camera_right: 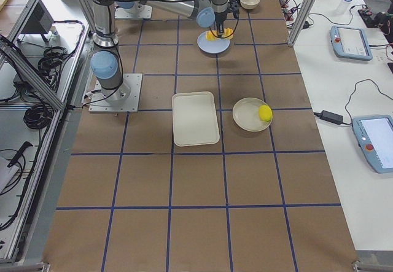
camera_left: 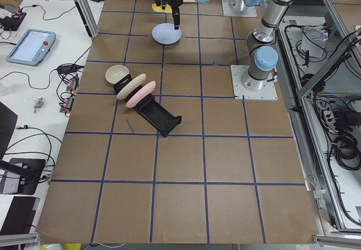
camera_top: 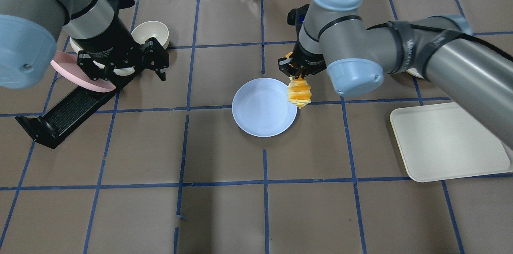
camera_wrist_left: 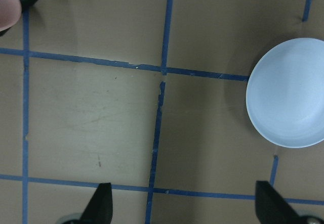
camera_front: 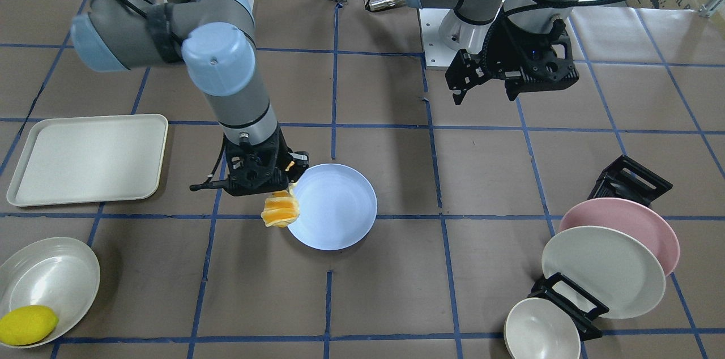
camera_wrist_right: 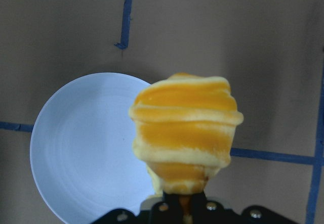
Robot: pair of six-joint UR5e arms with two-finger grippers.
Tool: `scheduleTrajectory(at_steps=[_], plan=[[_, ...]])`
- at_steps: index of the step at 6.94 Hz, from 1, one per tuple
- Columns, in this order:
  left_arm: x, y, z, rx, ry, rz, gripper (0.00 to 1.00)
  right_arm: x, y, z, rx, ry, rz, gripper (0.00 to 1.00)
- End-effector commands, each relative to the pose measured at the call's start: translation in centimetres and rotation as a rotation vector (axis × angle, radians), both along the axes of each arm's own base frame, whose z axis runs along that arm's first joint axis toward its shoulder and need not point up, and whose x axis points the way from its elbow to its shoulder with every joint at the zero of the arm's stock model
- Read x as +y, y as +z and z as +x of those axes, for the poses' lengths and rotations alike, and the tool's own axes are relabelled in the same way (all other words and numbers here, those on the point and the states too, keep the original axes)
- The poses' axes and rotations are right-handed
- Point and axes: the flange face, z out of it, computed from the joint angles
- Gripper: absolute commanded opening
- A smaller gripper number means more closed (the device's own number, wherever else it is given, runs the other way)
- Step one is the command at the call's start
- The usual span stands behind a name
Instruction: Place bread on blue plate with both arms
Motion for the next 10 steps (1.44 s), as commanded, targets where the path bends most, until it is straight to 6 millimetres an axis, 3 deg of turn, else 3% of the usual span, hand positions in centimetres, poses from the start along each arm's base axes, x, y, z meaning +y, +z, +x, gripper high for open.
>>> scheduleTrajectory(at_steps=[1,4,7,8,9,10], plan=[[0.0,2.5,0.0,-0.001,0.0,-0.025,0.99,0.7,-6.2,6.2,0.092,-0.002,-0.035,0.04],[-0.4,2.8,-0.4,-0.001,-0.023,-0.03,0.99,2.4,-7.5,6.9,0.129,0.009,0.036,0.04],[-0.7,2.7,-0.3,-0.009,-0.072,-0.038,0.99,2.7,-7.1,8.2,0.092,0.026,0.039,0.04],[-0.7,2.8,-0.3,-0.01,-0.073,-0.041,0.99,2.8,-7.2,8.2,0.093,0.028,0.04,0.12],[-0.9,2.7,-0.3,-0.009,-0.073,-0.04,0.99,2.7,-7.2,8.1,0.09,0.037,0.02,0.99],[-1.2,2.7,-0.3,-0.009,-0.073,-0.045,0.99,2.8,-7.1,8.1,0.082,0.038,0.016,1.0]])
